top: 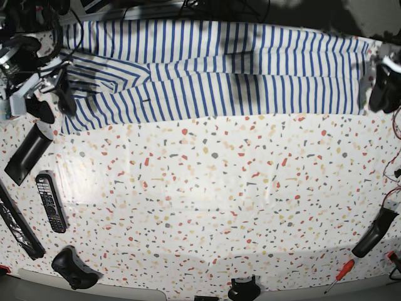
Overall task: Layout the t-shirt on the table in an organized manner, then fold the t-shirt properly
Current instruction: 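Grasp the folded edge and drag the shirt back toward the robot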
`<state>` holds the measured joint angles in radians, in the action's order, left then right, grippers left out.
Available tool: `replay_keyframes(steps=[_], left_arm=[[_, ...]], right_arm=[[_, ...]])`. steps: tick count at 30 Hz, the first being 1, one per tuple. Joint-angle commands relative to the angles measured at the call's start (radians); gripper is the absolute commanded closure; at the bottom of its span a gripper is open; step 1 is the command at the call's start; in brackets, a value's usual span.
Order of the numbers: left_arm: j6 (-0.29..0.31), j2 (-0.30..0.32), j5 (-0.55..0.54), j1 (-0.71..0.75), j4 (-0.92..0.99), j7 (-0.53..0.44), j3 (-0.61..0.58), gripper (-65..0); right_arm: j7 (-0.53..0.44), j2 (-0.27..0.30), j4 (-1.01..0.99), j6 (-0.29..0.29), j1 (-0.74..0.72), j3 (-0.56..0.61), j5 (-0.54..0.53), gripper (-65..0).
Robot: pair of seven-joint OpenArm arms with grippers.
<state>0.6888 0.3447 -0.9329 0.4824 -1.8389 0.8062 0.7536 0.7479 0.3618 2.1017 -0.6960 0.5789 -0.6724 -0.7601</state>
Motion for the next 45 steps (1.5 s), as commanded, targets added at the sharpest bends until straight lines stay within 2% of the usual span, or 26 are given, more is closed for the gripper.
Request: replay_keyframes(steps=[1, 5, 9, 11, 14, 18, 25, 29, 33, 37, 43, 45], left_arm=[[0.008, -0.002, 0.008, -0.018, 0.001, -0.022, -0.010, -23.2], [0.008, -0.033, 0.061, -0.053, 0.065, -0.022, -0.109, -23.2], [0.006, -0.034, 0.119, -0.052, 0.095, -0.005, -0.219, -23.2], [-0.019, -0.034, 0.171, -0.052, 0.100, -0.008, -0.255, -23.2], [-0.077, -0.034, 0.270, -0.053, 0.122, -0.056, -0.289, -23.2], [-0.095, -0.034, 0.302, -0.059, 0.202, -0.091, -0.311, -23.2], [-0.094, -0.034, 0.319, -0.154, 0.398, -0.105, -0.316, -23.2], [-0.094, -0.034, 0.407, -0.256, 0.485, -0.110, -0.316, -23.2], [-0.095, -0.034, 0.489, -0.356, 0.599, -0.162, -0.316, -23.2], [-0.095, -0.029, 0.524, -0.459, 0.711, -0.197, -0.316, -23.2], [-0.094, -0.026, 0.525, -0.593, 0.767, -0.198, -0.316, -23.2], [-0.094, -0.026, 0.549, -0.630, 0.767, -0.199, -0.316, -23.2]], right_arm=[[-0.023, 0.012, -0.003, -0.002, 0.000, 0.020, 0.002, -31.2], [-0.026, 0.012, -0.114, -0.002, -0.045, 0.145, 0.108, -31.2], [-0.013, 0.012, -0.247, -0.002, -0.110, 0.243, 0.134, -31.2], [-0.008, 0.012, -0.298, -0.002, -0.127, 0.277, 0.149, -31.2], [-0.028, 0.012, -0.372, -0.002, -0.150, 0.320, 0.232, -31.2], [-0.075, 0.012, -0.490, -0.002, -0.198, 0.364, 0.283, -31.2], [-0.074, 0.012, -0.657, -0.002, -0.328, 0.379, 0.290, -31.2], [-0.071, 0.012, -0.700, -0.002, -0.380, 0.379, 0.290, -31.2], [-0.073, 0.012, -0.711, -0.002, -0.395, 0.379, 0.290, -31.2], [-0.106, 0.012, -0.711, 0.048, -0.404, 0.379, 0.295, -31.2], [-0.108, 0.012, -0.711, 0.055, -0.448, 0.379, 0.323, -31.2], [-0.108, 0.011, -0.711, 0.074, -0.463, 0.379, 0.323, -31.2]])
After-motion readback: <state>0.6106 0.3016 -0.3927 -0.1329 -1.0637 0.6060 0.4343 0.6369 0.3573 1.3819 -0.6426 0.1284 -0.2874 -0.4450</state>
